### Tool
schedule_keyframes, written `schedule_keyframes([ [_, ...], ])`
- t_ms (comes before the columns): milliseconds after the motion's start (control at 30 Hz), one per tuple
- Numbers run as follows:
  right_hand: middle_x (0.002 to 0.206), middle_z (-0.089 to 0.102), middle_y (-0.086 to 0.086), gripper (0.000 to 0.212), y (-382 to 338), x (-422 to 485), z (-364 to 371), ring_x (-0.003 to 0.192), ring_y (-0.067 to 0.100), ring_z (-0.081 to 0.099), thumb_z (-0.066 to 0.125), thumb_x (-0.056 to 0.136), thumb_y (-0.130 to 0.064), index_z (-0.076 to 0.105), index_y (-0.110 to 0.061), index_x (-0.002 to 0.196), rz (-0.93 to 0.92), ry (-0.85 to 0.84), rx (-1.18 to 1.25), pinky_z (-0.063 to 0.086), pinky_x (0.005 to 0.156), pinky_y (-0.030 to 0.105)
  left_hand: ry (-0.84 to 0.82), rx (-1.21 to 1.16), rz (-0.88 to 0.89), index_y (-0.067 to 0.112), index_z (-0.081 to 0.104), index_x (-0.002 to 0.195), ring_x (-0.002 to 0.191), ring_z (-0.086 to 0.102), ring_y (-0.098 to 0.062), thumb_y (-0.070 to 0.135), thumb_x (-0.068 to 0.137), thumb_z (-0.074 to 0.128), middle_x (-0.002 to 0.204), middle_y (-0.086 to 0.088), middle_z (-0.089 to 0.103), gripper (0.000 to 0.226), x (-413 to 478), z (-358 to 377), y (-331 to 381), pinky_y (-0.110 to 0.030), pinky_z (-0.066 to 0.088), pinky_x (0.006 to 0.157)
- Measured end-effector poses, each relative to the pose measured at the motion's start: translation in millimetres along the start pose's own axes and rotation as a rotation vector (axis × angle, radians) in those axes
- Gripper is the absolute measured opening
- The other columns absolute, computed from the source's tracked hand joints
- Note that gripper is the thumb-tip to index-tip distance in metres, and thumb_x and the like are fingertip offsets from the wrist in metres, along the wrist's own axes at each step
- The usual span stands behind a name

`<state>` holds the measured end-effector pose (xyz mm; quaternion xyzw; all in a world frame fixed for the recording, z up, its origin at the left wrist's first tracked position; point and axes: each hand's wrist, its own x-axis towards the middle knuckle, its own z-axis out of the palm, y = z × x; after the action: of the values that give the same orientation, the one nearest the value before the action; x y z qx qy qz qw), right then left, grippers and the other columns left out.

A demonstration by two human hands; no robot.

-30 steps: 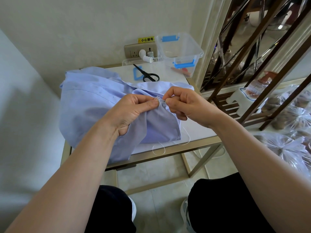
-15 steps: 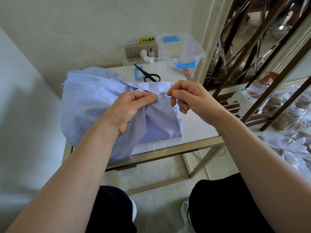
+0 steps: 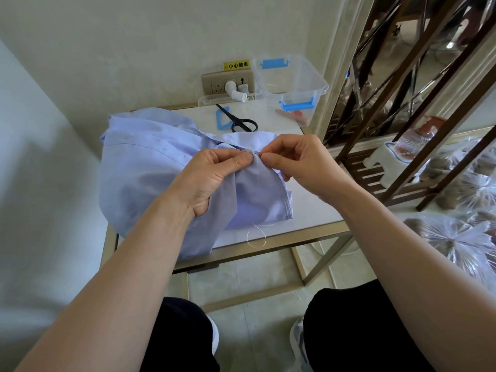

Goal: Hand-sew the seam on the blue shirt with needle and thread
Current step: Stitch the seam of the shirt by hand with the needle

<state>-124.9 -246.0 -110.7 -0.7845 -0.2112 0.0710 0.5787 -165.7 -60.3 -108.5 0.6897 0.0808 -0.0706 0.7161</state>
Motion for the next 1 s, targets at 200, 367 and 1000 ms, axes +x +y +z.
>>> schedule_keyframes([
  [200,0.096,0.071,-0.01,0.015,2.4,2.3,0.8,0.076,0.008,0.056,0.073,0.087,-0.018,0.073,-0.023,0.102,-0.134,0.113,-0.162,0.051,0.078,0.025,0.061,0.011,0.015,0.011,0.078,0.084,0.09,0.066,-0.021,0.016,0.085,0.072,0.093,-0.015,0.073,0.007,1.4,1.3,-0.4,-0.04,0.046,0.102],
  [367,0.082,0.066,-0.003,0.003,-3.2,2.0,10.1,0.077,0.01,0.053,0.073,0.085,-0.017,0.073,-0.014,0.085,-0.398,0.132,-0.357,0.041,0.075,0.017,0.059,0.094,0.075,0.011,0.078,0.081,0.087,0.063,-0.019,0.016,0.082,0.075,0.091,-0.013,0.071,0.007,1.2,4.1,-1.5,-0.033,0.046,0.089],
  [1000,0.055,0.031,-0.01,0.009,-29.3,-18.5,1.2,0.046,0.005,0.025,0.045,0.097,-0.011,0.05,-0.012,0.091,0.364,-0.914,0.278,0.032,0.042,0.016,0.339,0.09,0.08,0.021,0.07,0.075,0.054,0.051,0.005,0.023,0.088,0.071,0.057,0.014,0.059,0.013,6.1,0.2,-5.6,-0.006,0.04,0.057],
])
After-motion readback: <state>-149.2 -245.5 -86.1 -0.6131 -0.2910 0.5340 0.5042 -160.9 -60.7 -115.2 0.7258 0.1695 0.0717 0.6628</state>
